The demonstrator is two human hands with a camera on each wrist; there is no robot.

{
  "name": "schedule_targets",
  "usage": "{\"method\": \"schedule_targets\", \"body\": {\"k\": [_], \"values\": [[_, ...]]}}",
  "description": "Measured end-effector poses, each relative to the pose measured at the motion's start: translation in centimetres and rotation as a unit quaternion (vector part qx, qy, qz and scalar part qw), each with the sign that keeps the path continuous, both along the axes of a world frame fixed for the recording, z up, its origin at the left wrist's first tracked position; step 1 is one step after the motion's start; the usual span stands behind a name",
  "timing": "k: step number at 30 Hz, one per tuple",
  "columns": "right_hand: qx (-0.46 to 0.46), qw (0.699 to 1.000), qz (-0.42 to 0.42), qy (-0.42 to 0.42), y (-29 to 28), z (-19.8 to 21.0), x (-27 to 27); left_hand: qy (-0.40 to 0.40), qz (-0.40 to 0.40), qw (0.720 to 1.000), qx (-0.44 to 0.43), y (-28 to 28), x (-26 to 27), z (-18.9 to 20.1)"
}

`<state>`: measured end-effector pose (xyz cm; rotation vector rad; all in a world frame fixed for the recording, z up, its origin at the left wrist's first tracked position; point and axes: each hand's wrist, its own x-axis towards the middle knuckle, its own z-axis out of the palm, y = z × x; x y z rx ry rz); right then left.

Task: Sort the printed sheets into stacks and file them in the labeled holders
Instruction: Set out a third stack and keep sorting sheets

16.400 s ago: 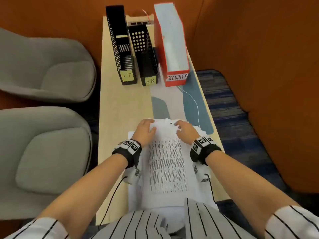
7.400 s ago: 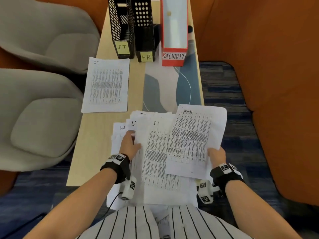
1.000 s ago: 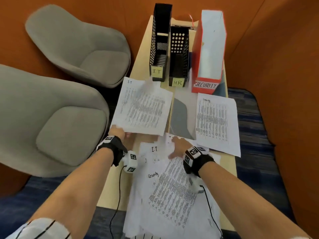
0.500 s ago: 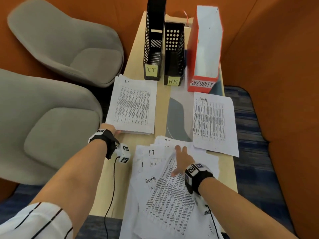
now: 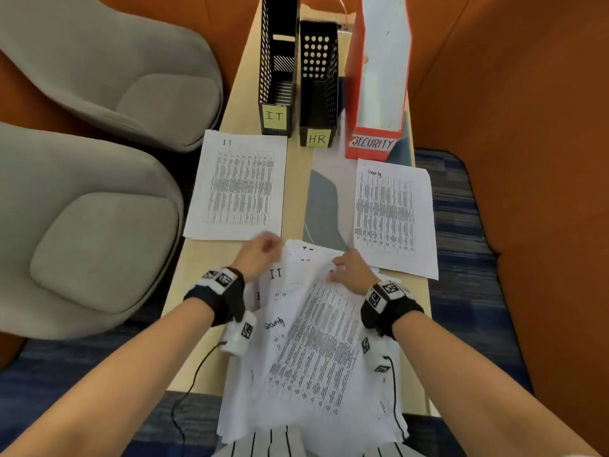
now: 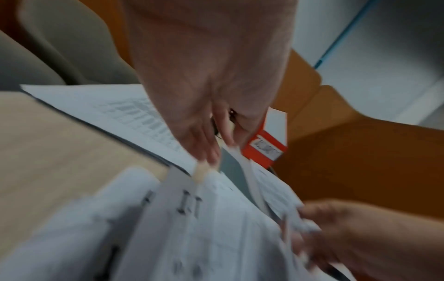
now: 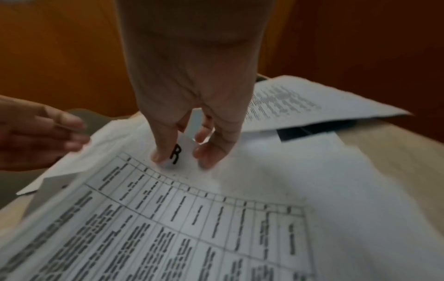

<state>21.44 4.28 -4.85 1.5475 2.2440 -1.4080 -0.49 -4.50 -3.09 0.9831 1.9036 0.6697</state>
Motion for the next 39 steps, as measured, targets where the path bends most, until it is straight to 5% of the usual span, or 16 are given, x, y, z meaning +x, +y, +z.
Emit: {"method": "schedule_targets", "body": {"k": [2, 7, 10, 13, 16, 19, 22, 24, 27, 30, 34, 39], "values": [[-0.017, 1.0, 0.013, 0.002, 0.4, 1.1, 0.4, -0.001, -0.123, 0.991, -0.052, -1.6, 2.8, -0.6], [-0.096, 0.993, -0.036, 0.058, 0.9, 3.2, 0.7, -0.111, -0.149, 0.979, -0.079, -4.0, 6.8, -1.0], [-0.122, 0.991, -0.024, 0.044, 1.1, 3.7, 1.4, -0.129, -0.067, 0.988, -0.059, -4.7, 7.3, -1.0], [-0.061, 0.983, 0.088, -0.147, 1.5, 4.1, 3.7, -0.145, 0.008, 0.989, -0.032, -5.4, 6.1, -1.2], [0.013, 0.988, -0.043, -0.145, 1.7, 2.1, 7.2, -0.187, 0.066, 0.98, -0.01, -5.9, 4.9, -0.6], [-0.166, 0.961, -0.211, 0.062, 0.2, 1.7, 8.9, -0.21, 0.178, 0.961, 0.028, -5.0, 3.5, -0.3], [-0.412, 0.896, -0.106, 0.122, -3.0, 1.6, 9.0, -0.247, 0.264, 0.93, 0.072, -2.9, 2.6, 0.3], [-0.42, 0.896, -0.106, 0.099, -4.4, 0.6, 8.7, -0.258, 0.282, 0.919, 0.098, -1.5, 2.5, 1.1], [-0.325, 0.888, -0.286, 0.155, -4.1, -0.6, 7.7, -0.206, 0.219, 0.952, 0.05, -0.2, 2.6, 1.4], [-0.247, 0.903, -0.323, 0.136, -1.1, -0.3, 6.0, -0.107, 0.099, 0.984, -0.098, -1.1, 3.2, -0.1], [-0.288, 0.882, -0.348, 0.139, 3.5, 0.5, 2.5, 0.07, -0.147, 0.959, -0.231, -3.1, 5.1, -1.2], [-0.357, 0.829, -0.398, 0.163, 6.8, 1.1, -0.5, 0.054, -0.115, 0.962, -0.24, -4.2, 6.7, -2.8]]}}
